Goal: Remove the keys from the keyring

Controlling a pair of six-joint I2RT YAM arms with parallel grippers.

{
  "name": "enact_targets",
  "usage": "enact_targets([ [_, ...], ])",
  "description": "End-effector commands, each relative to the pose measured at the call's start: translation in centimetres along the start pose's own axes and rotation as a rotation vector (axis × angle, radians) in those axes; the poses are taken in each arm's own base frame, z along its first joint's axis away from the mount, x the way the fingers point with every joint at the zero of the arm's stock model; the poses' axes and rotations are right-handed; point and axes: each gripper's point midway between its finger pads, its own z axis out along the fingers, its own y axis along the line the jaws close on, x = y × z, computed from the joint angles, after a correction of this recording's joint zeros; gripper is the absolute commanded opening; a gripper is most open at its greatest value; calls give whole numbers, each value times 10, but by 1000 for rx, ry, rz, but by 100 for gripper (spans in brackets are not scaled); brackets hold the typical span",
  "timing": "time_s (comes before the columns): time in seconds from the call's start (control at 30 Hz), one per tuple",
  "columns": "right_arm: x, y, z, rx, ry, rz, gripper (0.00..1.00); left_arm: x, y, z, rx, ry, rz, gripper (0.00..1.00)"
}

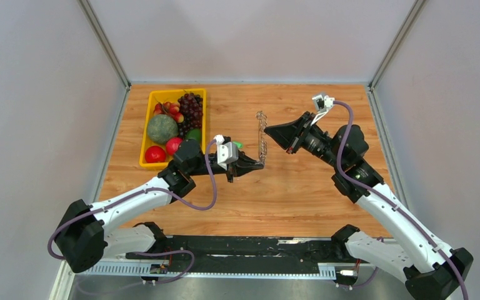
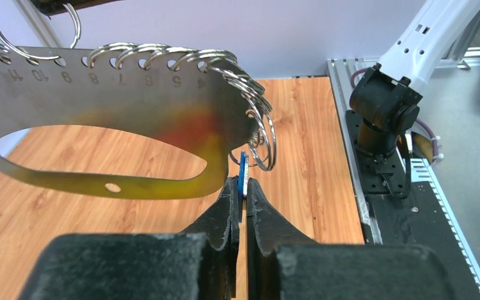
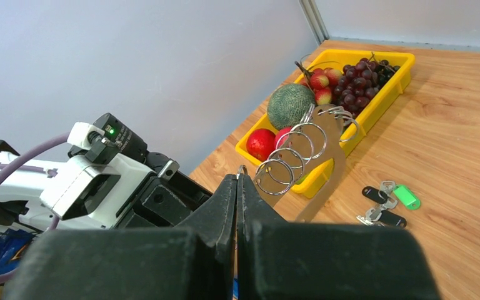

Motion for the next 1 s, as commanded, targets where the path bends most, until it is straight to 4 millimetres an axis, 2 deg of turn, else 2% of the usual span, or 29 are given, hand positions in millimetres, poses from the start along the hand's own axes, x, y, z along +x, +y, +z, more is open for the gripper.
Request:
enact_targets([
  [0.0,-22,3,-4,18,-97,-51,0,-23,5,2,-10,-35,67,1],
  [0.13,-28,-11,-11,101,-145,-59,0,-17,14,-1,-54,6,100,0],
  [0.23,-30,-28,-18,189,-188,-60,3,-6,22,-4,-92,74,109,0],
  [0.27,-29,-35,-21,219,-200,-60,8,-7,27,-5,-117,87,128,0],
  [0.37,-20,-52,-26,286,-199,-71,42,3,45,-11,-201,172,142,0],
  [0.4,-18,-55,-27,296,-192,-86,51,13,47,-14,-215,221,128,0],
  [0.43,-17,-56,-28,301,-188,-102,59,12,59,-17,-263,250,148,0],
  [0.47,-16,-57,-29,302,-184,-120,65,21,61,-21,-279,302,134,0],
  [0.53,-16,-56,-31,294,-176,-162,72,24,74,-28,-343,357,152,0],
  [0.63,-10,-51,-29,246,-131,-258,75,21,83,-37,-394,390,207,0],
  [0.77,24,-45,-23,107,8,-401,76,16,78,-39,-363,380,256,0],
  [0.87,45,-50,-24,76,65,-420,77,21,72,-39,-325,403,276,0],
  [0.97,59,-47,-28,27,94,-433,78,18,69,-38,-324,403,313,0],
])
